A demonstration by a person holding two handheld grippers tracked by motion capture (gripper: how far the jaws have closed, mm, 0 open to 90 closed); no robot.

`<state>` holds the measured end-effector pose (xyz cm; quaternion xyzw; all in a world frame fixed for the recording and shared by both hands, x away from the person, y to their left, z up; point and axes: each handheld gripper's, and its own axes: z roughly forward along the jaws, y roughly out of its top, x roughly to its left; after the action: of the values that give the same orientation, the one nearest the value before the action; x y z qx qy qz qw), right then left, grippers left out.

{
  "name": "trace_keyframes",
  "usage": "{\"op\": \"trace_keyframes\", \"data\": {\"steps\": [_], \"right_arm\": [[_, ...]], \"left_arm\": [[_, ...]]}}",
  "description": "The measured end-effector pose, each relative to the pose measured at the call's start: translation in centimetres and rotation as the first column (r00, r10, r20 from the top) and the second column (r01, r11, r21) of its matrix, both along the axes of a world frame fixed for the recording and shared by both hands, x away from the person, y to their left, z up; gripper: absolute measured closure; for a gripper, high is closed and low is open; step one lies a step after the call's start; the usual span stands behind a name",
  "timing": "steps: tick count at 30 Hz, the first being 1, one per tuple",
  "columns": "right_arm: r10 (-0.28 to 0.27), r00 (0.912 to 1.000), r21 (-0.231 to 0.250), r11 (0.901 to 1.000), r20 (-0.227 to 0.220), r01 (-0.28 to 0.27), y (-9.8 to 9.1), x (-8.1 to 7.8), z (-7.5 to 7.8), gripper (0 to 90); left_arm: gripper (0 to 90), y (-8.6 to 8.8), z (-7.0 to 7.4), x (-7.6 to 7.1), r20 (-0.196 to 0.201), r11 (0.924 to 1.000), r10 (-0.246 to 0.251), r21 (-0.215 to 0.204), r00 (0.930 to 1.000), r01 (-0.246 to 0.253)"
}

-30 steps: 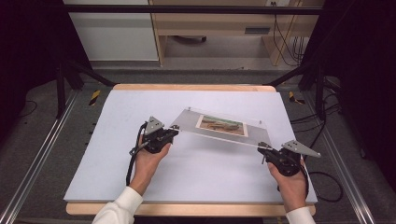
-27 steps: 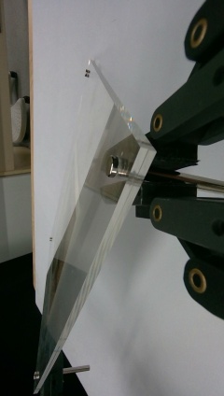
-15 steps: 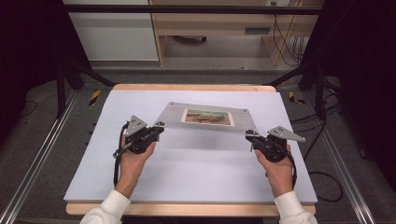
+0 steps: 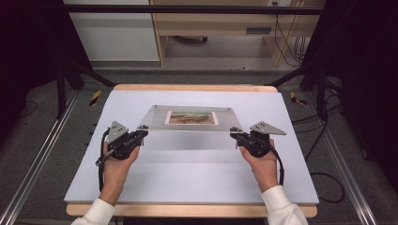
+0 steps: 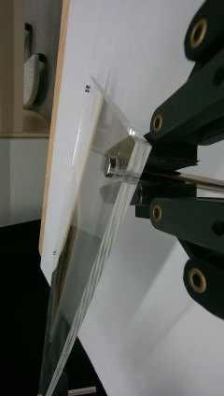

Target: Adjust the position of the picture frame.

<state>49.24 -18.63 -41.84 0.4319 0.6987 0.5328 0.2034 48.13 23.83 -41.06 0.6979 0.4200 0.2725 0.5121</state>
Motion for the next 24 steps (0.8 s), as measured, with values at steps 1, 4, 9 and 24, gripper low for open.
{"op": "trace_keyframes", "data": {"steps": [1,4,9,24], "right_arm": [[0.004,1.0,-0.011,0.9999,-0.005,-0.004,0.3,0.0,-0.2,83.0],[0.0,1.0,-0.019,0.9998,-0.008,0.0,0.5,0.1,-0.4,82.9],[-0.015,0.9997,-0.015,0.9998,-0.021,0.014,0.4,0.3,-0.9,83.1],[-0.039,0.9988,-0.028,0.9989,-0.03,0.039,-0.8,-0.3,-1.8,83.3]], "left_arm": [[82.8,0.1,-0.1,0.0,0.003,1.0,0.001,0.003,1.0,-0.001],[83.0,0.3,-0.5,0.2,0.003,1.0,0.007,-0.004,1.0,-0.007],[82.9,0.1,-1.5,0.8,-0.011,0.9998,-0.001,-0.019,0.9999,0.001],[82.5,-1.2,-2.9,0.7,-0.036,0.9995,-0.032,0.0,0.9988,0.032]]}}
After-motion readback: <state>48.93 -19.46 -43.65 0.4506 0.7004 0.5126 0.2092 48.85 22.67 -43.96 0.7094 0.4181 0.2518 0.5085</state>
